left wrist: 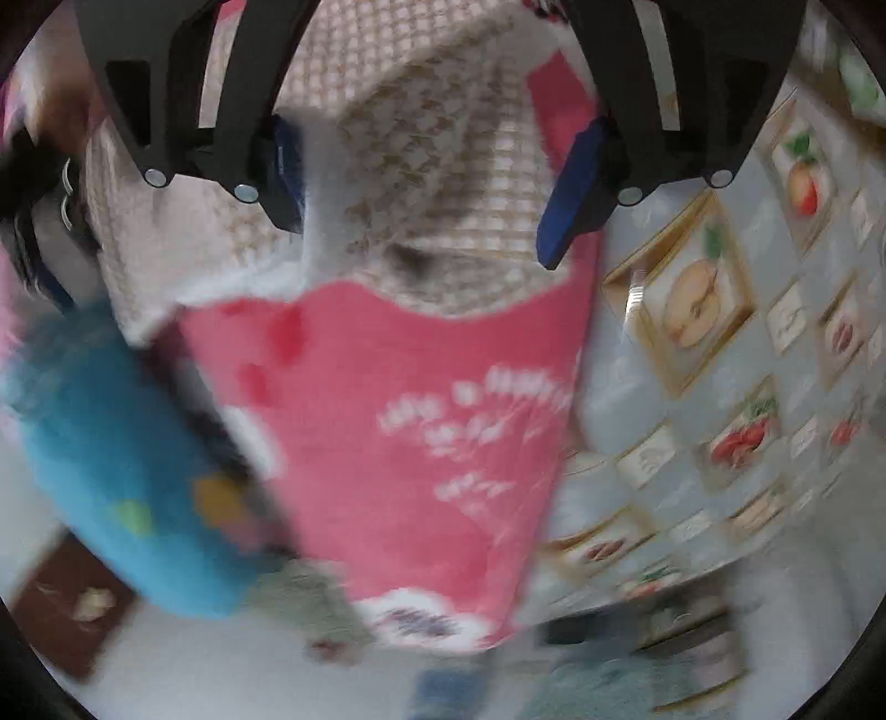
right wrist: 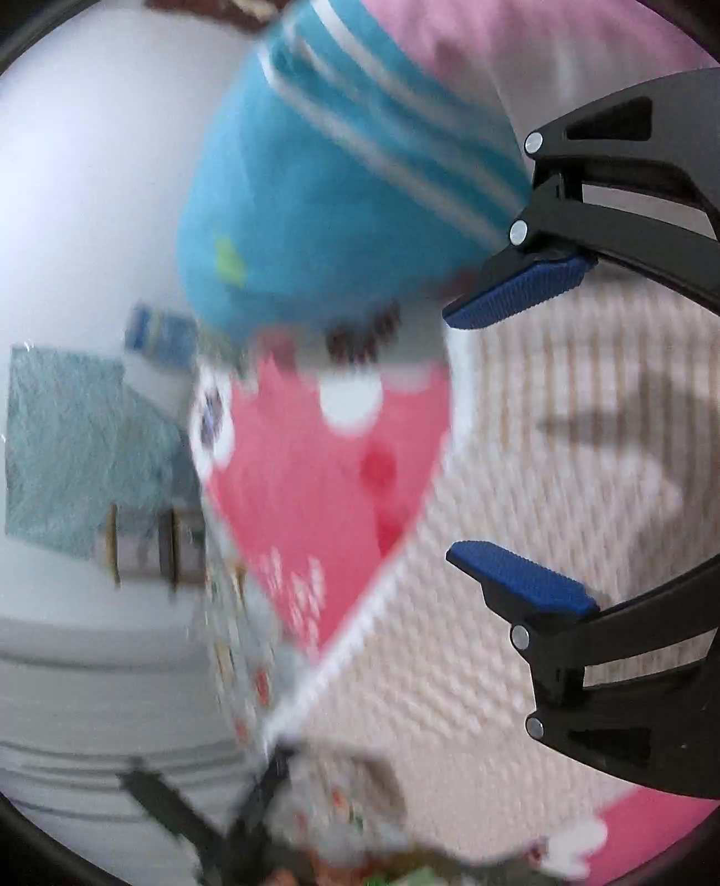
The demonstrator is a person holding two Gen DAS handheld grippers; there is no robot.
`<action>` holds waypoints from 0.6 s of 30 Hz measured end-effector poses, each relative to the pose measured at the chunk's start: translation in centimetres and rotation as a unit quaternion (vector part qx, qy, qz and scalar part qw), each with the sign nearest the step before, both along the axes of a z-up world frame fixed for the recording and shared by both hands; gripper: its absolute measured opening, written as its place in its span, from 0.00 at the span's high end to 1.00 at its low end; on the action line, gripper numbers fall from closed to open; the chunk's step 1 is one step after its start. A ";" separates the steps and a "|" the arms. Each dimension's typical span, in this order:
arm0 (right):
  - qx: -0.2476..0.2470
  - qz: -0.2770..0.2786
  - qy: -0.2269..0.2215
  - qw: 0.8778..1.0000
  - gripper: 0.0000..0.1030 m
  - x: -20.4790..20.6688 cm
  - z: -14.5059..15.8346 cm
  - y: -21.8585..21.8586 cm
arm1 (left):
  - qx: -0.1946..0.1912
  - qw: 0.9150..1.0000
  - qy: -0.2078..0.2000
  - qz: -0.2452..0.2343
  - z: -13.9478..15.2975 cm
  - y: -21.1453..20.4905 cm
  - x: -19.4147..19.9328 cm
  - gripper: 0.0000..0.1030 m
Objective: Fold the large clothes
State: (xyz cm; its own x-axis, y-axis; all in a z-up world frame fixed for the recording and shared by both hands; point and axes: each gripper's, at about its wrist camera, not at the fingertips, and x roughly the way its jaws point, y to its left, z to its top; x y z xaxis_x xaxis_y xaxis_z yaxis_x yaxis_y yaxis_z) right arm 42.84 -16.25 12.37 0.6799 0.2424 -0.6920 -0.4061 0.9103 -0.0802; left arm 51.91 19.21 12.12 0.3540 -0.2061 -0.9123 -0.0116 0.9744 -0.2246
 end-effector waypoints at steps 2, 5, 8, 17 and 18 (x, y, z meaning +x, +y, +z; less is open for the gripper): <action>-0.005 -0.002 0.047 0.999 0.26 1.2 -3.5 1.4 | -0.171 0.985 0.033 -0.014 -0.7 0.1 0.5 0.31; -0.001 -0.022 0.066 0.998 0.23 2.5 -7.6 1.7 | -0.154 0.986 0.019 -0.055 0.0 -1.8 0.5 0.30; 0.026 -0.031 0.050 0.998 0.20 2.6 -7.9 0.8 | 0.024 0.999 -0.025 0.030 0.3 -0.5 0.7 0.30; 0.003 -0.027 0.056 0.998 0.12 4.2 -7.9 1.2 | -0.113 0.987 -0.001 0.112 -3.2 5.3 -0.3 0.30; 0.001 -0.028 0.056 0.998 0.11 4.2 -8.0 1.3 | -0.227 0.962 -0.013 0.150 -3.7 7.3 -0.7 0.30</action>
State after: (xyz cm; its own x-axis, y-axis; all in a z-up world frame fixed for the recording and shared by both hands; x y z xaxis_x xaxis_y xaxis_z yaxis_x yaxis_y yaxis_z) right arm 47.00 -15.00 4.41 0.6107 0.2079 -0.7641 -0.3613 0.9318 -0.0352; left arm 51.19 26.54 8.38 0.4814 -0.4656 -0.7426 -0.2656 0.7299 -0.6298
